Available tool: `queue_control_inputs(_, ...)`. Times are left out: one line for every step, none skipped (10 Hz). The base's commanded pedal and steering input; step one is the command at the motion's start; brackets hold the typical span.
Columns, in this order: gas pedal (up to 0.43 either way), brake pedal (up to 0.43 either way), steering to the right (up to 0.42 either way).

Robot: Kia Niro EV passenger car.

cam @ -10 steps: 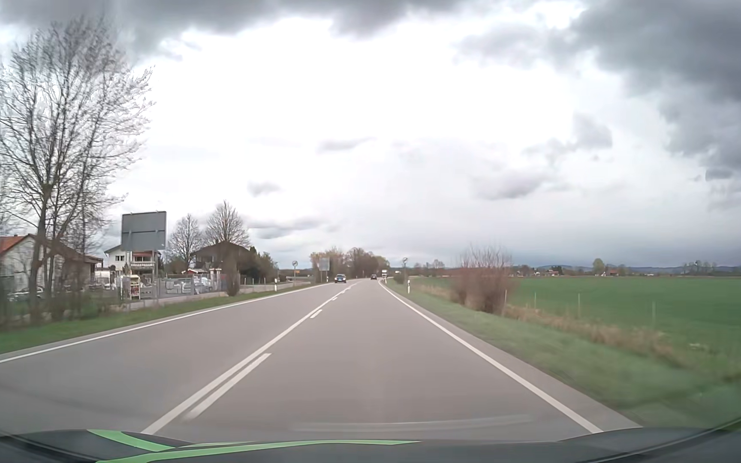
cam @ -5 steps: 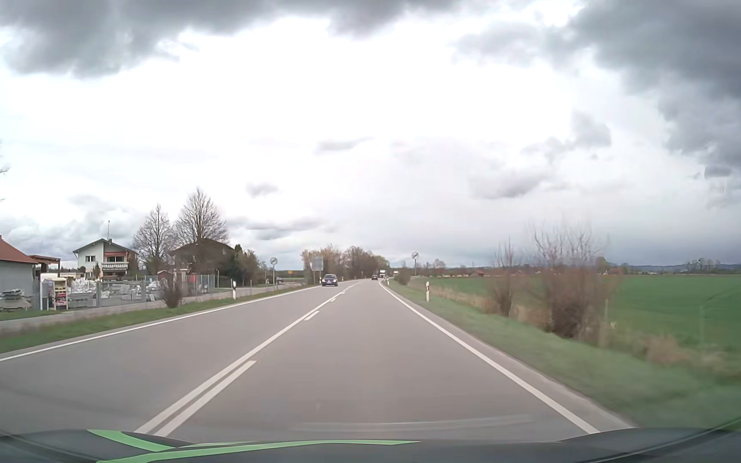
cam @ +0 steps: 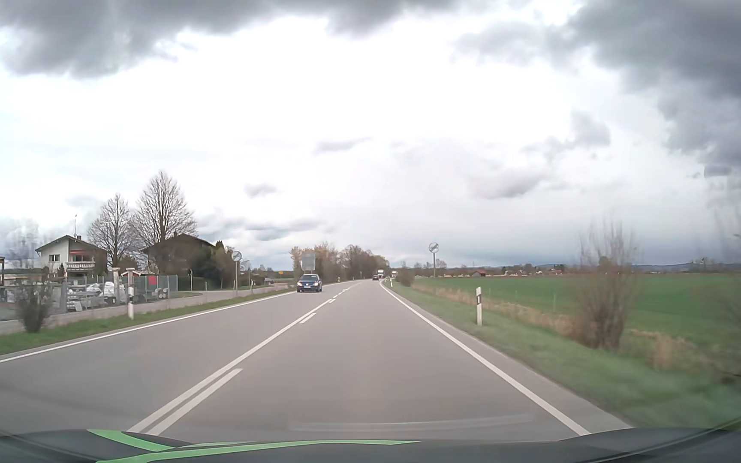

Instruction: Follow the waypoints while adhering to traffic rules and regulations

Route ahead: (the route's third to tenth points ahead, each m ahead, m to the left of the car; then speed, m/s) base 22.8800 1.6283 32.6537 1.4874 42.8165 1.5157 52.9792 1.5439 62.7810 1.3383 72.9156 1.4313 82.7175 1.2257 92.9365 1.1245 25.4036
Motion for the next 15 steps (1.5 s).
queue_control_inputs(0.24,0.0,0.001)
queue_control_inputs(0.24,0.0,0.001)
queue_control_inputs(0.24,0.0,0.001)
queue_control_inputs(0.24,0.0,0.001)
queue_control_inputs(0.24,0.0,0.0)
queue_control_inputs(0.24,0.0,0.001)
queue_control_inputs(0.24,0.0,0.0)
queue_control_inputs(0.24,0.0,0.0)
queue_control_inputs(0.24,0.0,0.0)
queue_control_inputs(0.24,0.0,0.0)
queue_control_inputs(0.24,0.0,0.0)
queue_control_inputs(0.24,0.0,0.0)
queue_control_inputs(0.24,0.0,0.0)
queue_control_inputs(0.24,0.0,0.0)
queue_control_inputs(0.24,0.0,0.0)
